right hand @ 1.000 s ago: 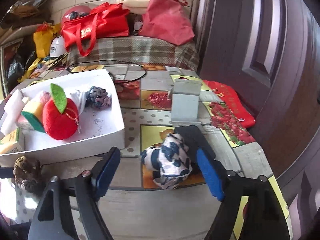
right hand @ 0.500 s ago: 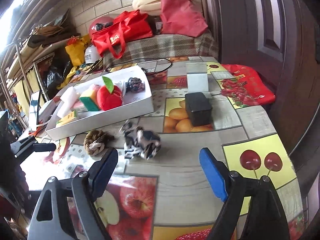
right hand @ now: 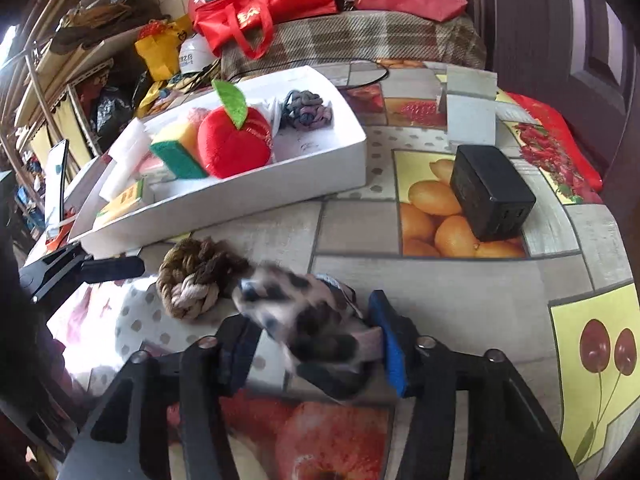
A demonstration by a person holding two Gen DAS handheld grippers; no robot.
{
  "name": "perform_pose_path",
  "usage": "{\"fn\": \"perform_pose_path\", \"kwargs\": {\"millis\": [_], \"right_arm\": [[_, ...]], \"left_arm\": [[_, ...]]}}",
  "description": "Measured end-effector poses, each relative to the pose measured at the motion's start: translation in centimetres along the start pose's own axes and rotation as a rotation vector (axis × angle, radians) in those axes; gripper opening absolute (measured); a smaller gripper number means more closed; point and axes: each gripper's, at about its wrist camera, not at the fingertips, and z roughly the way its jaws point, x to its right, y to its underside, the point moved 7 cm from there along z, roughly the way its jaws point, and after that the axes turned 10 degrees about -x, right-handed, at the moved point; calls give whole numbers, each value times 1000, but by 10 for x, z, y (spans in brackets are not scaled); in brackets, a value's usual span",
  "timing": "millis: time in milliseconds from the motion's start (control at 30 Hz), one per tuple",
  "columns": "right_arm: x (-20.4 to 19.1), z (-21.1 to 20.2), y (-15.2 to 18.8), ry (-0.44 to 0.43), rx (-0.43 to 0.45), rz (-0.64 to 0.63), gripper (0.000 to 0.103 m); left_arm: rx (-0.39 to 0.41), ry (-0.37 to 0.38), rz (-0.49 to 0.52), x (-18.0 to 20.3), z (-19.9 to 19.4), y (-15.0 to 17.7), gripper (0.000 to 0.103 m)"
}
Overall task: Organize soft objects
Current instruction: 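Grasp the rope knot ball with the left tool while the right grasps the cow-print plush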
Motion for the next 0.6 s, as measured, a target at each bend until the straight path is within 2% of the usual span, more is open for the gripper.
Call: {"fn": "perform_pose_path", "kwargs": {"millis": [67, 167, 233, 267, 300, 367, 500, 600], "right_arm": [[-4, -10, 17, -43, -25, -12, 49], [-8, -31, 41, -95, -34, -40, 51], [-2, -46, 47, -63, 5, -24, 66], [2, -53, 44, -48, 35, -2, 80], [6, -59, 40, -41, 69, 19, 83], [9, -60, 28, -31, 100, 36, 83], [0, -34, 12, 0, 50, -1, 83], [-3, -13, 7, 37, 23, -34, 82]], "left_arm": [[-3, 22, 1, 0, -6, 7, 102], [18, -16, 3, -1, -11, 5, 103], [29, -42, -11, -5, -9, -5, 103], [29, -47, -21, -7, -6, -10, 103], [30, -44, -24, -6, -3, -15, 103], [23, -54, -4, -2, 5, -25, 103], [-7, -158, 31, -1, 22, -30, 103], [-29, -167, 28, -6, 26, -26, 101]]}}
